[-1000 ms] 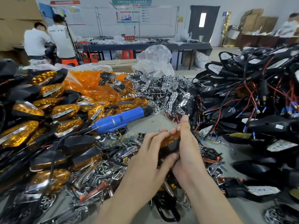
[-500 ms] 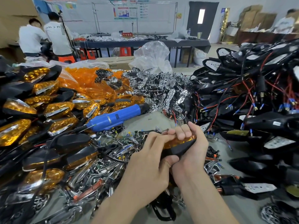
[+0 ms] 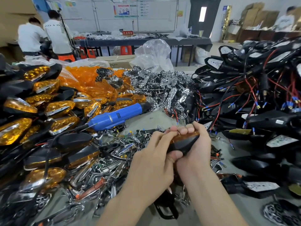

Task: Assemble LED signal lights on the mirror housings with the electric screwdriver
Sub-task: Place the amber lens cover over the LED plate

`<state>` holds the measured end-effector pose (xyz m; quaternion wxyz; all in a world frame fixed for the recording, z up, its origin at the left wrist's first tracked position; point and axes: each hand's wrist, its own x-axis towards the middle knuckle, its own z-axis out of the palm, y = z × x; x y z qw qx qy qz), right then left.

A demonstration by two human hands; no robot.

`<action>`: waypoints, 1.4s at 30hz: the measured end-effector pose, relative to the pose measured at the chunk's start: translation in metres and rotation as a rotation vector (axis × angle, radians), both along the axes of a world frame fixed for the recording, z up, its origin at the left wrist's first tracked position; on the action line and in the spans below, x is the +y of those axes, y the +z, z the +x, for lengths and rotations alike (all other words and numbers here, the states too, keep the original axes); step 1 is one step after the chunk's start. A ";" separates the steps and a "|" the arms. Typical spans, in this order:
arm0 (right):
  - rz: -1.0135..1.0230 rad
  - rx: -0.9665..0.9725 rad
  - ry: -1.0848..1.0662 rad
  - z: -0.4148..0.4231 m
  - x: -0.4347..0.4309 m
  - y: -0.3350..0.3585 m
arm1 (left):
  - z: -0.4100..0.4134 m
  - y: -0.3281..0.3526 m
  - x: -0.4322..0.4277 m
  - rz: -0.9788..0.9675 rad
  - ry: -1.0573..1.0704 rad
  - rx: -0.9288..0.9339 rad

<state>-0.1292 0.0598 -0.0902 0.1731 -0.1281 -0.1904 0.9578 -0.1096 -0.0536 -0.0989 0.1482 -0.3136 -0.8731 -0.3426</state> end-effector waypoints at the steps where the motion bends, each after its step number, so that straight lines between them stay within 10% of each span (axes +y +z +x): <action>1: -0.007 0.008 -0.004 0.001 -0.001 0.002 | -0.002 0.000 -0.002 0.002 0.009 -0.005; 27: -0.020 0.038 0.035 0.008 0.012 0.007 | -0.001 -0.006 0.001 0.133 -0.001 -0.002; 42: 0.740 0.081 0.200 0.006 -0.003 -0.005 | -0.016 0.000 -0.021 0.550 0.077 -0.279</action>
